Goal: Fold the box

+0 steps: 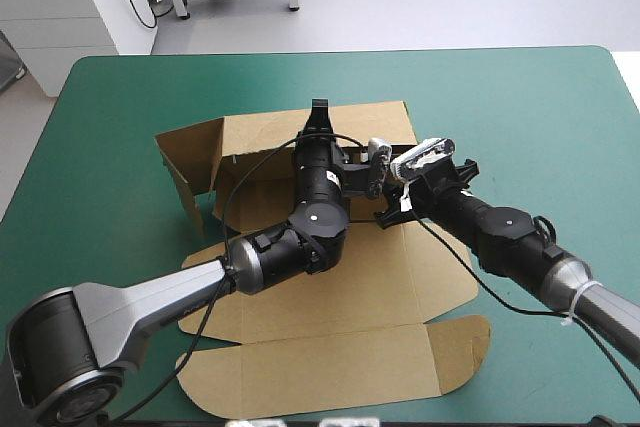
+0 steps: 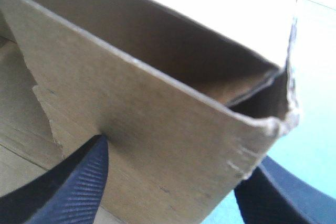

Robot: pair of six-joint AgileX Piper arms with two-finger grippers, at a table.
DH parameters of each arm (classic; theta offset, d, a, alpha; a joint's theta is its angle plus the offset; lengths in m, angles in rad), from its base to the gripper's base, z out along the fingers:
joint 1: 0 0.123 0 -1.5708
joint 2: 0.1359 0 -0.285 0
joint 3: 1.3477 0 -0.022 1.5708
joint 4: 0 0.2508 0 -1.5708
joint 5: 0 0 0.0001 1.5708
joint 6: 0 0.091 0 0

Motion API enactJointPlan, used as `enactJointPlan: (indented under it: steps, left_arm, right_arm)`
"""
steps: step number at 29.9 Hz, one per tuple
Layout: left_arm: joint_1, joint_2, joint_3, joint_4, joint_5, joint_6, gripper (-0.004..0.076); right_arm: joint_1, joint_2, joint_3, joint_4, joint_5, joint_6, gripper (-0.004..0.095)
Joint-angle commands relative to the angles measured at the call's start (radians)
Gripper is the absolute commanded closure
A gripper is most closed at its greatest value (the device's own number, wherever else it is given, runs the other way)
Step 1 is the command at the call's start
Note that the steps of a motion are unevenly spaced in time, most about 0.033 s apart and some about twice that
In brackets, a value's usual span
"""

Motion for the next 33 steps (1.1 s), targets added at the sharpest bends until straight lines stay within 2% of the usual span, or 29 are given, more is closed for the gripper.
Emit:
enactJointPlan:
  steps: [1,5,7,9,12,13,15,27,33]
  left_arm:
    - [-0.007,-0.05,-0.027,0.055,-0.003,-0.004,0.0731]
    - [-0.007,-0.05,-0.027,0.055,0.0,-0.008,0.0731]
    - [-0.007,-0.05,-0.027,0.055,0.0,-0.031,0.0731]
    - [-0.007,-0.05,-0.027,0.055,0.0,-0.039,0.0731]
    - [-0.007,-0.05,-0.027,0.055,-0.002,-0.039,0.0731]
    - [-0.007,-0.05,-0.027,0.055,-0.004,-0.039,0.0731]
    - [-0.007,-0.05,-0.027,0.055,-0.004,-0.039,0.0731]
    - [-0.007,-0.05,-0.027,0.055,-0.004,-0.039,0.0731]
    - [-0.007,-0.05,-0.027,0.088,-0.012,-0.028,0.0724]
  right_arm:
    - [-0.001,-0.024,-0.055,0.008,-0.019,-0.006,0.0307]
    - [-0.001,-0.024,-0.061,0.008,-0.053,-0.006,0.0309]
    - [-0.001,-0.024,-0.061,0.004,-0.053,-0.006,0.0354]
    - [-0.001,-0.024,-0.061,0.004,-0.051,-0.006,0.0454]
    - [-0.001,-0.024,-0.061,0.004,-0.054,-0.006,0.0686]
    - [-0.001,-0.024,-0.061,0.004,-0.054,-0.006,0.0799]
    - [-0.001,-0.024,-0.061,0.004,-0.054,-0.004,0.0928]
    - [-0.001,-0.024,-0.061,0.004,-0.053,-0.004,0.0929]
    - [-0.001,-0.024,-0.061,0.004,-0.087,-0.004,0.0929]
